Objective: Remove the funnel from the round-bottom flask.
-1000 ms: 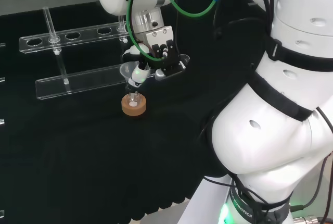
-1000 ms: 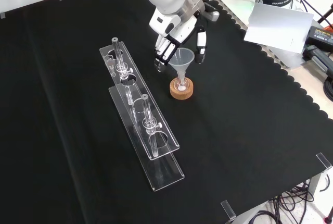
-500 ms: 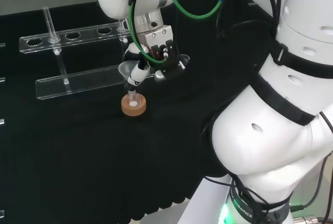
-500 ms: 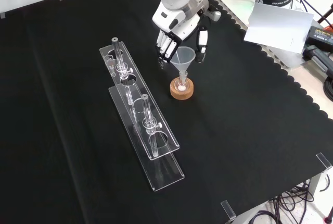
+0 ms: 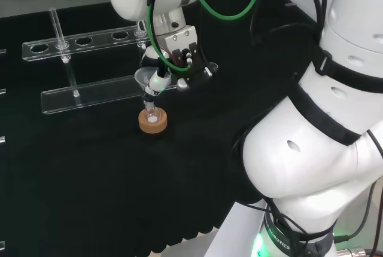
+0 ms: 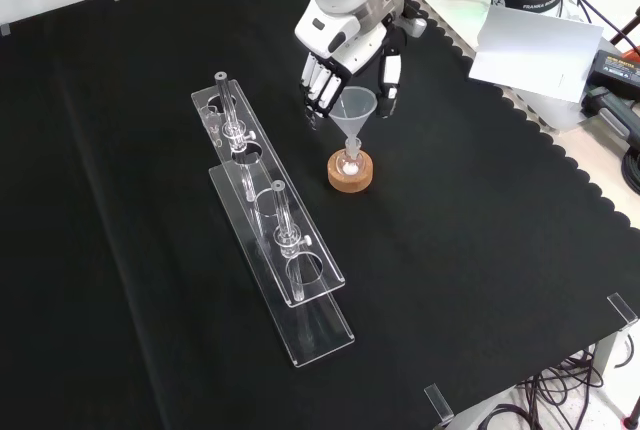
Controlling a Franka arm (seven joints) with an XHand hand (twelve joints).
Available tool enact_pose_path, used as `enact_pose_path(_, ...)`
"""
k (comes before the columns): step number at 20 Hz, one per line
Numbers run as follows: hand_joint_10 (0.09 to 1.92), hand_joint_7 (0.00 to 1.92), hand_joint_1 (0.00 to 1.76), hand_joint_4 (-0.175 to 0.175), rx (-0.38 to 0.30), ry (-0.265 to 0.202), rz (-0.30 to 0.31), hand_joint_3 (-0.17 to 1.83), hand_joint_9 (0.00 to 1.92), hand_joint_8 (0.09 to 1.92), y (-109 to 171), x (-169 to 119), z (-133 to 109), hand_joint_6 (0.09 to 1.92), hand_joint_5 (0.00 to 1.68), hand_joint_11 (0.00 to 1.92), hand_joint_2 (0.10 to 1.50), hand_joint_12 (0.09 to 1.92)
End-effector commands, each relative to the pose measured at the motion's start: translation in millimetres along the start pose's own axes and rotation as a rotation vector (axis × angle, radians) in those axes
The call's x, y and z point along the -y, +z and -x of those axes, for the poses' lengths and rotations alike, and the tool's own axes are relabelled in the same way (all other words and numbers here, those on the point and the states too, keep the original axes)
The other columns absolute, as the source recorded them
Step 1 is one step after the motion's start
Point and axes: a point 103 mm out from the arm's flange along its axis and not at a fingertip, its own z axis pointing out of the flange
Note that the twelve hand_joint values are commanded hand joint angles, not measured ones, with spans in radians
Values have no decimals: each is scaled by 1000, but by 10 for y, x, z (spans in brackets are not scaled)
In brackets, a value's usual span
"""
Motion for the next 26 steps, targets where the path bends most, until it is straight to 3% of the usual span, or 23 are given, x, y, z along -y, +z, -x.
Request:
enact_pose_path(1, 450, 522, 874, -23, 28, 20, -8, -175, 877, 667, -131, 74, 36, 354, 682, 673, 1046, 1238)
enact_pose_path(8, 440, 522, 872, -24, 51, 31, -20, -175, 885, 669, -331, 243, -34, 457, 633, 688, 1045, 1234)
enact_pose_path(14, 440, 521, 870, -26, 76, 46, 11, -175, 884, 670, -542, 385, -73, 461, 618, 692, 1044, 1236)
enact_pose_path(26, 439, 513, 868, -27, 158, 121, 28, -175, 879, 670, -999, 541, 0, 470, 601, 692, 1043, 1236)
